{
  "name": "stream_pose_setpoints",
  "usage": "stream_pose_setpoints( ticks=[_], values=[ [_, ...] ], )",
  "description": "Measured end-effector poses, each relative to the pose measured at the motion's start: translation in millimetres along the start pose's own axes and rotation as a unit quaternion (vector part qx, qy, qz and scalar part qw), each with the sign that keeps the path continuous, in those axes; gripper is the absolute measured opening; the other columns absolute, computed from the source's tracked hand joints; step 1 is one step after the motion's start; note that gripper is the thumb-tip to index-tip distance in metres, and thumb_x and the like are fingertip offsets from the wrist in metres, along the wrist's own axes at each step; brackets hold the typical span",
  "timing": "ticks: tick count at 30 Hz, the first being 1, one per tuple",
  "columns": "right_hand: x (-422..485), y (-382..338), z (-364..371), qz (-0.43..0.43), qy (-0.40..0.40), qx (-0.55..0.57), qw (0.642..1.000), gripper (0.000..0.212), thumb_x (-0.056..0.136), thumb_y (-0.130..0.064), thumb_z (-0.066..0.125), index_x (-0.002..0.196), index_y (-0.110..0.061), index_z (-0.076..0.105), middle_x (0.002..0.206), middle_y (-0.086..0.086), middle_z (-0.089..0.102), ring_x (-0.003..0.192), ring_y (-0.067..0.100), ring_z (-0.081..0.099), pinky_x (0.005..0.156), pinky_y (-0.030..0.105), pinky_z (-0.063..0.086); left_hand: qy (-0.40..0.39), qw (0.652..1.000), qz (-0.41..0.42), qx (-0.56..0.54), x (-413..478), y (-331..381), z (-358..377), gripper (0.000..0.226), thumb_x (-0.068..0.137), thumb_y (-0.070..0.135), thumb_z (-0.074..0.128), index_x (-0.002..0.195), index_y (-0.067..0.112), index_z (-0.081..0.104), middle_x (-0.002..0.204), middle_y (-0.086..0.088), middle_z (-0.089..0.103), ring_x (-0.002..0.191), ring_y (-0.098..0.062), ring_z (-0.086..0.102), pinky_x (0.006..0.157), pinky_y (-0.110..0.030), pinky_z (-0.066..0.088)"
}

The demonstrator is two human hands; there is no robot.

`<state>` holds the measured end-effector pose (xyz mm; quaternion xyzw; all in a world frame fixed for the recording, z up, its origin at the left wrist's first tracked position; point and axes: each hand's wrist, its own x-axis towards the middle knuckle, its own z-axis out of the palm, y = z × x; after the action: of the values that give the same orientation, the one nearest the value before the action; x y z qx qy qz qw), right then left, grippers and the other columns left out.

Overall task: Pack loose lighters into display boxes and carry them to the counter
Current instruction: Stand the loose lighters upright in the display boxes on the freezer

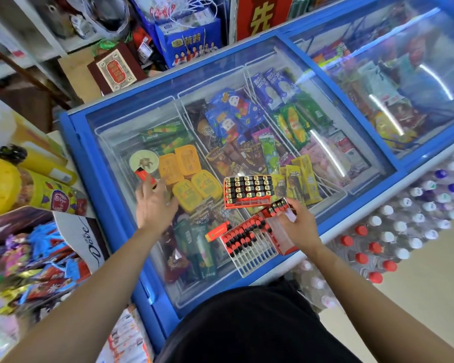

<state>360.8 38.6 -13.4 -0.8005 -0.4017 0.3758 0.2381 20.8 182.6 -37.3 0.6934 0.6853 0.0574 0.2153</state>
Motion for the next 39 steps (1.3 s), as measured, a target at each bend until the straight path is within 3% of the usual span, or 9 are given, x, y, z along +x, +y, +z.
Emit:
stream_pose_setpoints(
  ticks=[3,6,9,12,16,21,33,37,39],
  values=[
    [-0.9,-2.3,-2.4,-0.001,0.006,0.003,1.000,0.033,0.097,-0.030,0.062,0.130,-0.029,0.059,0.128,-0.013,0.064,0.119,0.005,0.055,0.102,0.032,0.044,-0.081,0.994,-0.059,0.034,24.3,-7.4,1.1,0.072,0.097,0.053,0.051,0.158,0.031,0.018,0.169,-0.012,-0.006,0.152,-0.041,0.017,0.108,-0.060,0.042],
    [-0.2,-0.5,-1.7,-0.002,0.012,-0.004,1.000,0.039,0.098,-0.034,0.061,0.136,-0.026,0.056,0.135,-0.009,0.061,0.125,0.011,0.054,0.107,0.037,0.044,-0.082,0.994,0.000,0.076,11.6,-3.8,14.5,0.064,0.102,0.044,0.045,0.156,0.013,0.028,0.169,-0.010,-0.010,0.153,-0.038,0.018,0.112,-0.056,0.041],
    [1.9,3.1,-1.1,-0.002,0.012,-0.011,1.000,0.044,0.097,-0.041,0.059,0.138,-0.027,0.055,0.137,-0.006,0.060,0.127,0.015,0.053,0.107,0.040,0.044,-0.061,0.994,0.084,0.029,-23.5,8.8,25.9,0.052,0.101,0.025,0.055,0.150,0.009,0.045,0.170,-0.008,0.009,0.148,-0.037,0.029,0.109,-0.055,0.044],
    [1.6,2.2,-1.8,-0.008,0.012,-0.004,1.000,0.039,0.097,-0.042,0.060,0.134,-0.029,0.058,0.133,-0.008,0.062,0.121,0.012,0.055,0.098,0.032,0.042,-0.053,0.975,0.212,-0.034,-54.1,15.6,35.1,0.036,0.093,0.014,0.068,0.129,0.010,0.067,0.157,-0.006,0.043,0.116,-0.022,0.061,0.098,-0.045,0.054],
    [1.8,3.1,-1.8,-0.024,0.007,-0.001,1.000,0.035,0.098,-0.037,0.061,0.130,-0.025,0.060,0.127,-0.008,0.065,0.113,0.008,0.055,0.092,0.027,0.039,-0.049,0.952,0.297,-0.062,-77.7,14.3,46.0,0.035,0.085,0.027,0.069,0.118,0.015,0.072,0.119,0.002,0.064,0.108,-0.019,0.062,0.080,-0.046,0.061],
    [1.2,1.1,-4.3,-0.036,0.003,0.005,0.999,0.035,0.097,-0.037,0.062,0.130,-0.025,0.061,0.122,-0.011,0.064,0.111,0.007,0.056,0.093,0.027,0.040,-0.168,0.974,0.140,0.050,-81.7,35.4,46.5,0.095,0.079,0.058,0.074,0.156,0.026,0.029,0.140,0.003,0.036,0.129,-0.018,0.038,0.101,-0.039,0.049],
    [-21.9,-12.0,-3.2,-0.119,0.101,-0.004,0.988,0.031,0.092,-0.018,0.068,0.122,-0.021,0.065,0.118,-0.014,0.056,0.114,0.010,0.049,0.100,0.029,0.039,-0.127,0.991,0.039,0.019,-82.1,40.0,40.3,0.055,0.078,0.036,0.073,0.130,0.024,0.062,0.116,0.004,0.057,0.089,-0.014,0.056,0.070,-0.028,0.047],
    [-40.9,-43.0,4.6,-0.169,0.031,0.005,0.985,0.024,0.092,-0.025,0.068,0.116,-0.026,0.068,0.110,-0.018,0.058,0.107,0.001,0.048,0.094,0.007,0.032,-0.119,0.992,0.020,-0.049,-88.4,45.0,25.2,0.022,0.090,0.036,0.073,0.107,0.024,0.068,0.079,0.010,0.064,0.062,-0.005,0.056,0.051,-0.016,0.037],
    [-48.1,-54.5,13.8,-0.190,-0.025,0.028,0.981,0.027,0.091,-0.028,0.069,0.118,-0.027,0.068,0.112,-0.017,0.061,0.108,-0.001,0.052,0.096,0.012,0.039,-0.118,0.986,0.010,-0.119,-95.0,52.3,15.6,0.019,0.089,0.040,0.074,0.102,0.028,0.068,0.070,0.009,0.064,0.055,-0.005,0.058,0.045,-0.015,0.039]
  ],
)
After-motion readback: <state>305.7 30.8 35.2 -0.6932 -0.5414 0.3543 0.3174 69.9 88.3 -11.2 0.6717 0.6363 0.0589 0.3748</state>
